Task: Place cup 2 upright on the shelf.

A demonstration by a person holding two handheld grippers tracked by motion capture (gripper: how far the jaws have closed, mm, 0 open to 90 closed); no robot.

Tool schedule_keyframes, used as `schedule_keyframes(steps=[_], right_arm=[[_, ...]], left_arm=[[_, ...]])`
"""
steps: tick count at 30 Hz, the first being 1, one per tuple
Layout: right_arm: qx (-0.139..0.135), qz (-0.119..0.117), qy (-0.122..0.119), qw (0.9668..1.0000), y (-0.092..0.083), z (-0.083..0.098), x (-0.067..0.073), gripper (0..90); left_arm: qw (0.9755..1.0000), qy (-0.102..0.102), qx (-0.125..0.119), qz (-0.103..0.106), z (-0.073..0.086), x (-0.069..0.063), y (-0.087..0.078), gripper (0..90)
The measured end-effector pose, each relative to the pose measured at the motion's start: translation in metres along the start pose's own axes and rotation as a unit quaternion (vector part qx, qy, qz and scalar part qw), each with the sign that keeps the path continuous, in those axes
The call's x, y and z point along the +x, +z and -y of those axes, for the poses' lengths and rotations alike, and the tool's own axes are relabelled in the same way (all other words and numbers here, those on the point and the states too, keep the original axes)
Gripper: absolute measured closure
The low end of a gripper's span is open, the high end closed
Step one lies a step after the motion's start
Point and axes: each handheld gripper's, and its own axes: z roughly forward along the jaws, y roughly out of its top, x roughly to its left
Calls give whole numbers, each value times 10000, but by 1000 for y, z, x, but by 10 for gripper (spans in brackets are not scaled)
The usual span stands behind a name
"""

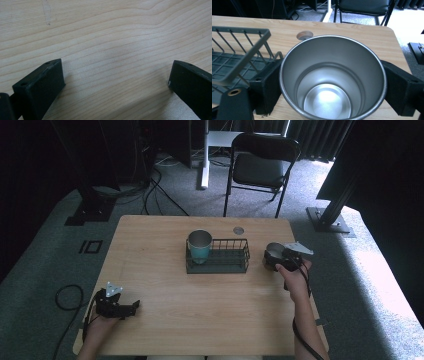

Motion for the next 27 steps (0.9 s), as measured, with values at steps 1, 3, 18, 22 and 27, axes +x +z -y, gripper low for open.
schedule_keyframes(steps=[1, 3, 18, 22, 27], right_arm=[[-6, -6, -19, 10000, -1, -1, 0, 131], [-31, -19, -45, 10000, -4, -5, 0, 131], [-206, -151, -158, 9995, -23, -34, 8, 131], [-242, -199, -222, 9993, -27, -42, 12, 132], [-288, -261, -275, 9989, -29, -51, 19, 132]], left_arm=[[10000, -3, 0, 0, 0, 0, 0, 7], [10000, -1, 0, 0, 0, 0, 0, 7], [10000, -2, 1, 0, 0, 0, 0, 7], [10000, -2, 1, 0, 0, 0, 0, 7], [10000, -4, -1, 0, 0, 0, 0, 7]])
